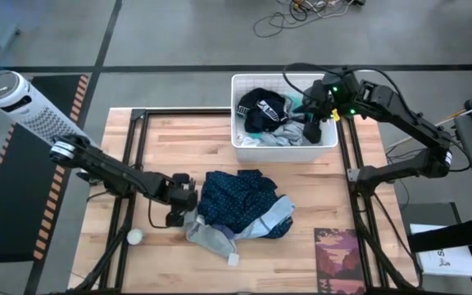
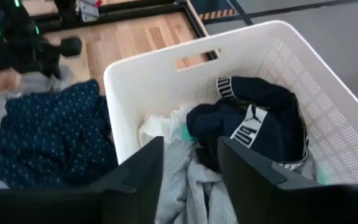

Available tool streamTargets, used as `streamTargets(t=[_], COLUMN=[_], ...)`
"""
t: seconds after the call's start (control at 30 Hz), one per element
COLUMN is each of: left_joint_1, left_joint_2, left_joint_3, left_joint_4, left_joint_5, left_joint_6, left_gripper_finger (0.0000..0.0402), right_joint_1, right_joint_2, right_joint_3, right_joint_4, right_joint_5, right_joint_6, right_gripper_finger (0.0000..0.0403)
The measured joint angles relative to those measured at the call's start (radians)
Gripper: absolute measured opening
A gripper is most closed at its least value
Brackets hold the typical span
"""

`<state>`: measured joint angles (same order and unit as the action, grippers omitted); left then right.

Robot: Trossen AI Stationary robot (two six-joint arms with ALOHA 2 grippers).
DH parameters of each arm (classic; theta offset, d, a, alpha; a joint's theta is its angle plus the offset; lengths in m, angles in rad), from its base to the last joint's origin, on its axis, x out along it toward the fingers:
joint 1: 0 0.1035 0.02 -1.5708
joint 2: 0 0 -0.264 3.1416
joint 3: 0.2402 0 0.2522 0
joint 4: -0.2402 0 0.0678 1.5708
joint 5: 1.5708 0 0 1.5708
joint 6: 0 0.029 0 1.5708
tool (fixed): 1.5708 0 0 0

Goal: Sort clothes
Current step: Put the gray sock into the white laundry bin

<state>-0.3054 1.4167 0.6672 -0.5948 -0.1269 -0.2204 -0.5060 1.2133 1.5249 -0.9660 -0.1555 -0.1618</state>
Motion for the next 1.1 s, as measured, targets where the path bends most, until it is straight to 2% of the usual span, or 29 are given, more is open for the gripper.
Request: streamTargets(t=[0.23,0.37,0.5,0.63,0.87,1.0,1.1], left_joint_1=[-0.001,-0.001,0.001,0.038,0.181,0.321,0.437], left_joint_2=[-0.076,-0.125,-0.179,-0.220,-0.236,-0.200,-0.149], left_joint_3=[0.157,0.270,0.389,0.510,0.663,0.722,0.780], left_joint_4=[-0.257,-0.388,-0.410,-0.336,-0.083,0.042,0.076], left_joint_5=[-0.100,-0.183,-0.280,-0.351,-0.349,-0.289,-0.181], left_joint_6=[0.006,0.019,0.116,0.267,0.536,0.627,0.636], left_gripper_finger=[0.0006,0.0005,0.0003,0.0002,0.0002,0.0002,0.0002], right_joint_1=[0.027,0.063,0.091,0.101,0.101,0.100,0.100], right_joint_2=[0.000,0.000,0.000,0.000,0.000,0.000,0.000], right_joint_3=[-0.004,-0.006,-0.013,-0.013,-0.013,-0.013,-0.013], right_joint_4=[-0.051,-0.075,-0.078,-0.078,-0.073,-0.069,-0.069], right_joint_5=[0.000,-0.001,0.011,0.059,0.063,0.082,0.084], right_joint_6=[-0.084,-0.100,-0.100,-0.100,-0.101,-0.101,-0.108], right_gripper_finger=[0.0018,0.0009,0.0002,0.0001,0.0000,0.0000,0.0000])
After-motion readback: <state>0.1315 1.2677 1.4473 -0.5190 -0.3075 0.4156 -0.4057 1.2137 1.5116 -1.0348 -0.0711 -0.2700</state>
